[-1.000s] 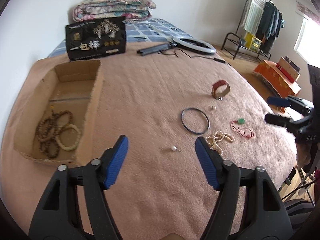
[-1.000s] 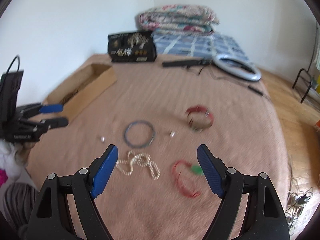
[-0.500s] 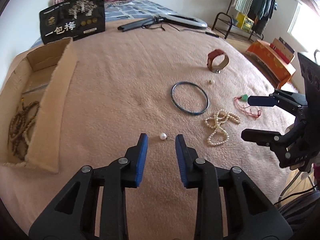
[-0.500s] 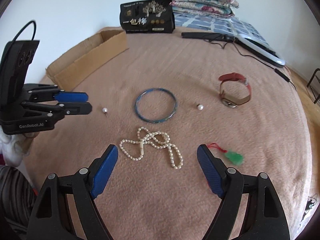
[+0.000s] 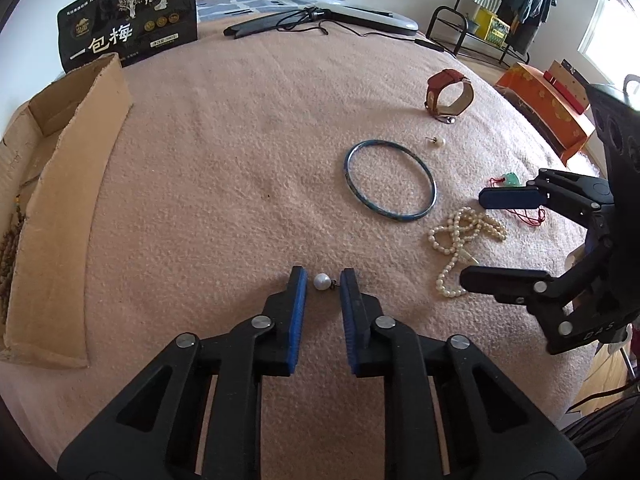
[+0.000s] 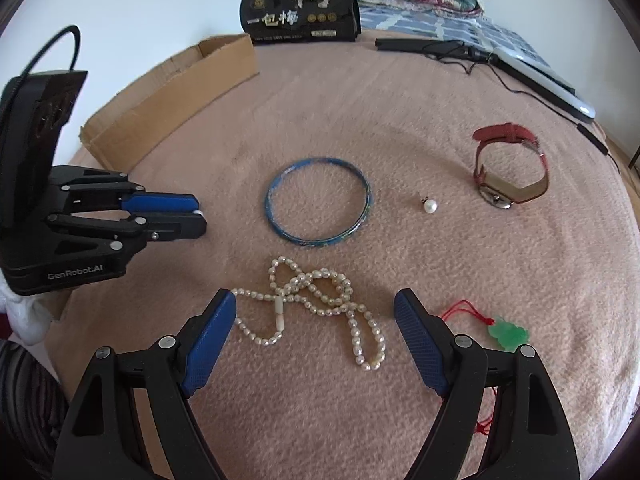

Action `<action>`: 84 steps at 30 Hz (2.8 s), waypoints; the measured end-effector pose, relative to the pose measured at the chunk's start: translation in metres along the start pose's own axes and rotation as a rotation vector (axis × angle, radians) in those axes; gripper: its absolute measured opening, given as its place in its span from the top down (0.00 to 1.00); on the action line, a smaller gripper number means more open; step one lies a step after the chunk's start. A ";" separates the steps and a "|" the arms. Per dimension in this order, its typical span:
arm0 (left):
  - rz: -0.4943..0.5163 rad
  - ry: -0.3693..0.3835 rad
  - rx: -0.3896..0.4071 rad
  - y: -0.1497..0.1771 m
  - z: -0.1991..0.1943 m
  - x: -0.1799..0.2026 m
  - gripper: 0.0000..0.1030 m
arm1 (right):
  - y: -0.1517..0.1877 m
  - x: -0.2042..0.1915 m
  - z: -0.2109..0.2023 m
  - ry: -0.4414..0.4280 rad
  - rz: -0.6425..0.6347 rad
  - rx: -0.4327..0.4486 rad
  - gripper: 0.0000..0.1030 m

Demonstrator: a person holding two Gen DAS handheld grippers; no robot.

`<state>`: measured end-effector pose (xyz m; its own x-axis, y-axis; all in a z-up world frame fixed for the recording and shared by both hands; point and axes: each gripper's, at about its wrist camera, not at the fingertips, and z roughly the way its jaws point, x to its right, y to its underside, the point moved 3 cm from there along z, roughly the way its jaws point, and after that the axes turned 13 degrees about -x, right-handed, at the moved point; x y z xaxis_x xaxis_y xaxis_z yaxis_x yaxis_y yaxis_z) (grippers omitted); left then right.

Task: Organize jewelry
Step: 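Grasp white pearl pendant with left tool while right tool grasps pearl necklace, then carry the pearl pendant and pearl necklace over the cardboard box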

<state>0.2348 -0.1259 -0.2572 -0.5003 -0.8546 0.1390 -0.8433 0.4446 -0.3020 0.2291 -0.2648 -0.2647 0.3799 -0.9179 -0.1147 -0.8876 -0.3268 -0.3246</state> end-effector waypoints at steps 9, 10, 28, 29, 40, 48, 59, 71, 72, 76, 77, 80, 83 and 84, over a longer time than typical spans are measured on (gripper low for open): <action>-0.006 -0.001 0.011 0.002 0.000 -0.002 0.90 | -0.002 -0.006 0.003 -0.041 -0.028 -0.021 0.21; -0.004 -0.003 0.012 0.003 0.000 -0.002 0.90 | -0.001 -0.009 0.002 -0.047 -0.042 -0.025 0.21; -0.014 -0.014 0.022 0.008 -0.007 -0.004 0.91 | -0.001 -0.013 0.002 0.075 -0.081 -0.051 0.91; -0.020 -0.014 0.024 0.008 -0.008 -0.004 0.91 | -0.001 -0.012 0.003 0.066 -0.075 -0.053 0.92; -0.063 -0.009 0.088 0.012 -0.042 -0.014 0.91 | 0.002 -0.014 -0.018 0.052 -0.041 -0.014 0.94; -0.092 -0.001 0.152 0.020 -0.073 -0.020 0.91 | -0.004 -0.015 -0.046 0.060 -0.041 0.042 0.97; -0.108 -0.017 0.209 0.030 -0.105 -0.029 0.91 | -0.016 -0.024 -0.085 0.058 -0.033 0.128 0.97; -0.144 -0.046 0.273 0.038 -0.143 -0.055 0.91 | -0.048 -0.045 -0.129 0.048 -0.086 0.227 0.97; -0.148 -0.053 0.278 0.039 -0.147 -0.059 0.91 | -0.054 -0.048 -0.130 0.048 -0.094 0.233 0.97; -0.168 -0.077 0.290 0.040 -0.156 -0.076 0.91 | -0.073 -0.059 -0.135 0.042 -0.122 0.255 0.97; -0.174 -0.085 0.294 0.039 -0.159 -0.081 0.91 | -0.077 -0.061 -0.136 0.038 -0.124 0.260 0.97; -0.199 -0.099 0.305 0.038 -0.166 -0.098 0.91 | -0.093 -0.067 -0.138 0.018 -0.130 0.283 0.97; -0.217 -0.115 0.315 0.037 -0.171 -0.113 0.91 | -0.108 -0.075 -0.139 0.003 -0.140 0.301 0.97; -0.223 -0.121 0.319 0.036 -0.174 -0.119 0.91 | -0.113 -0.077 -0.140 -0.002 -0.144 0.305 0.97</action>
<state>0.2297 0.0382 -0.1208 -0.2692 -0.9545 0.1280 -0.8157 0.1554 -0.5572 0.2641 -0.1883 -0.0879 0.4963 -0.8668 -0.0490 -0.7061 -0.3702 -0.6036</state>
